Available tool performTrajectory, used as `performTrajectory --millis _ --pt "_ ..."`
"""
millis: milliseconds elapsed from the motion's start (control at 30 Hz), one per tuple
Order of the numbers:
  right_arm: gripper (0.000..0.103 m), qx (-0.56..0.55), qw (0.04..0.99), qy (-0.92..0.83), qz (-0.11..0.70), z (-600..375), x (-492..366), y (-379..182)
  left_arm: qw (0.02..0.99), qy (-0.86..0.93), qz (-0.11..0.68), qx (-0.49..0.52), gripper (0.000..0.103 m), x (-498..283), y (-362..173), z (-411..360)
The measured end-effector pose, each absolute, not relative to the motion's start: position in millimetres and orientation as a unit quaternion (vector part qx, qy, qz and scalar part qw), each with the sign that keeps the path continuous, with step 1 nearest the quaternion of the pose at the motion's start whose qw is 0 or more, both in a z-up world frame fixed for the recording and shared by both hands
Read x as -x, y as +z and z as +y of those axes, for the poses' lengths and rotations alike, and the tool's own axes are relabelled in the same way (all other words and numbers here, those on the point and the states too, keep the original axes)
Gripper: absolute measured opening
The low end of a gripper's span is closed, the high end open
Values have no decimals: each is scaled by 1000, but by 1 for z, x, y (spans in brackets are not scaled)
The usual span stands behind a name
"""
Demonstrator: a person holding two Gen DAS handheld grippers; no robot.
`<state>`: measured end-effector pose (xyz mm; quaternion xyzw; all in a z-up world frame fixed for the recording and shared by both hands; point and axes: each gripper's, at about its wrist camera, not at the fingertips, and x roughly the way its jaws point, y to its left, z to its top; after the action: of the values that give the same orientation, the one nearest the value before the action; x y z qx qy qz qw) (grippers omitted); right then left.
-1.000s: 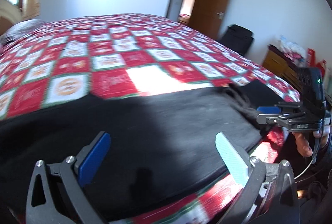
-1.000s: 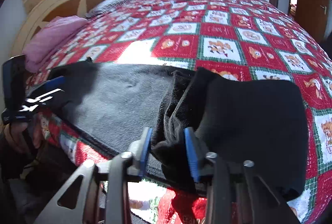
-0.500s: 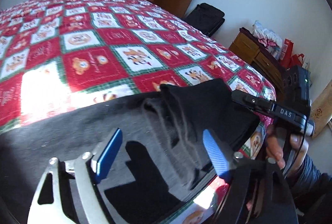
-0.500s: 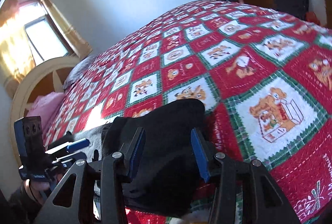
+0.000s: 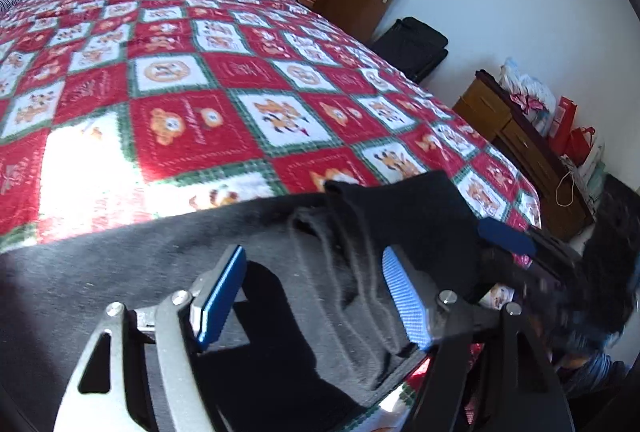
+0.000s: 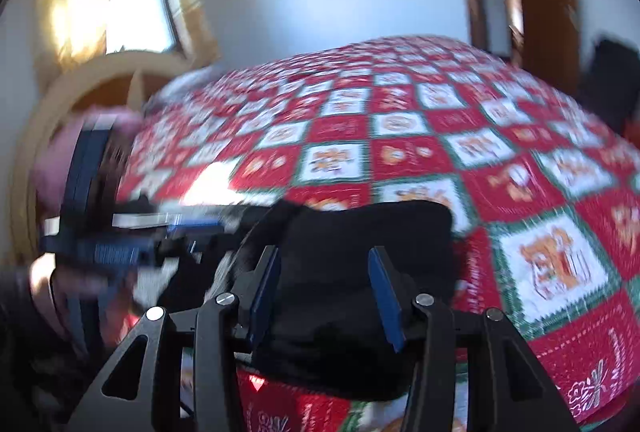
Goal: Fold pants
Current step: 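Grasp the folded pants with the left tool while the right tool holds them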
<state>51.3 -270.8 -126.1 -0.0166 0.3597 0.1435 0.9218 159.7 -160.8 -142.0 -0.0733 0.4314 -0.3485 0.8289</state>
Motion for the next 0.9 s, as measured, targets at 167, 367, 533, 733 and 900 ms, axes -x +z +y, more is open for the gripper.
performTrajectory --millis 167,367,533,733,900 --pt "48 111 896 191 386 -221 -40 -148 829 -348 429 86 74 -162 -142 -155" --pt "6 135 886 167 411 -217 -48 -173 821 -365 430 92 74 -158 -142 -158" --pt "3 121 886 179 410 -225 -41 -164 817 -372 431 89 74 -156 -141 -163" --pt "4 170 876 191 410 -212 -35 -175 802 -380 454 76 74 -157 -153 -180" --pt "7 126 882 208 404 -235 -30 -160 807 -379 448 59 72 -159 -150 -190"
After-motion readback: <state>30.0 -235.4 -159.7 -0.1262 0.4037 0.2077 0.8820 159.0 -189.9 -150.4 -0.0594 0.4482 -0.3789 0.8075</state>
